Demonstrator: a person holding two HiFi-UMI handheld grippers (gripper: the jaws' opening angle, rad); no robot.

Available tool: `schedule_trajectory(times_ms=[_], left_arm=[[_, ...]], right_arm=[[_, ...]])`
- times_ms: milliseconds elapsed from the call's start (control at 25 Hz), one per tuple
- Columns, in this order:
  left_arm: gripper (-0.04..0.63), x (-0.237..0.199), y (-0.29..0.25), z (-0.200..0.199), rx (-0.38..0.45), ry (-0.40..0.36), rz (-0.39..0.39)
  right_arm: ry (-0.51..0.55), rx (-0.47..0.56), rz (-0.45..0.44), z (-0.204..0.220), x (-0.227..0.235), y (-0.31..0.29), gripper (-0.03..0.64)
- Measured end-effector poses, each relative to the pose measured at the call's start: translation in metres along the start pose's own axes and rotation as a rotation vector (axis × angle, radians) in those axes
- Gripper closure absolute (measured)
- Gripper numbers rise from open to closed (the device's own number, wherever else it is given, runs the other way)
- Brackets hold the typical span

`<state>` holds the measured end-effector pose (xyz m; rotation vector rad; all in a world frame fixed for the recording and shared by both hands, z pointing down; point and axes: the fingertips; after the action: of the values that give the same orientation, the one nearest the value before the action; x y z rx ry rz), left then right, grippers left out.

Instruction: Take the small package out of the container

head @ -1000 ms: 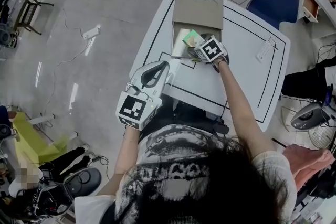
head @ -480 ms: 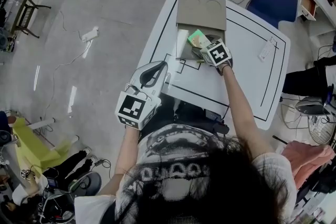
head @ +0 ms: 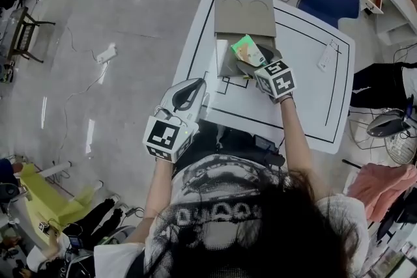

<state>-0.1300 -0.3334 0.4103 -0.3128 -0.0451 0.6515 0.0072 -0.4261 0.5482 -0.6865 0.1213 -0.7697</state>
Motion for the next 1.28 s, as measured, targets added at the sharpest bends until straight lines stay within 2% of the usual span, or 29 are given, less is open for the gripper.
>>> schedule_trajectory(times_ms=[520, 880, 1280], left_arm=[[0.595, -0.013, -0.006, 0.003, 0.0, -0.023, 0.144], [0.595, -0.026, -0.004, 0.015, -0.03, -0.04, 0.265], [0.595, 0.015, -0.009, 0.015, -0.022, -0.053, 0.334]], right_arm=[[-0.119, 0.193, 0.04, -0.034, -0.079, 0.042, 0.259], [-0.198, 0.214, 0.105, -0.033, -0.116, 0.041, 0.259], [-0.221, 0.247, 0.151, -0.02, -0.119, 0.076, 0.259]])
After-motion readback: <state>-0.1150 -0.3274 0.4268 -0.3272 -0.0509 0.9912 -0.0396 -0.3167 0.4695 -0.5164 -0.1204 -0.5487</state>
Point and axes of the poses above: the fingertips, and each gripper's own axes: y backward along the fingers, x to its right, z out of its underside, and after that the axes turned 8 degrees about -z, right-handed
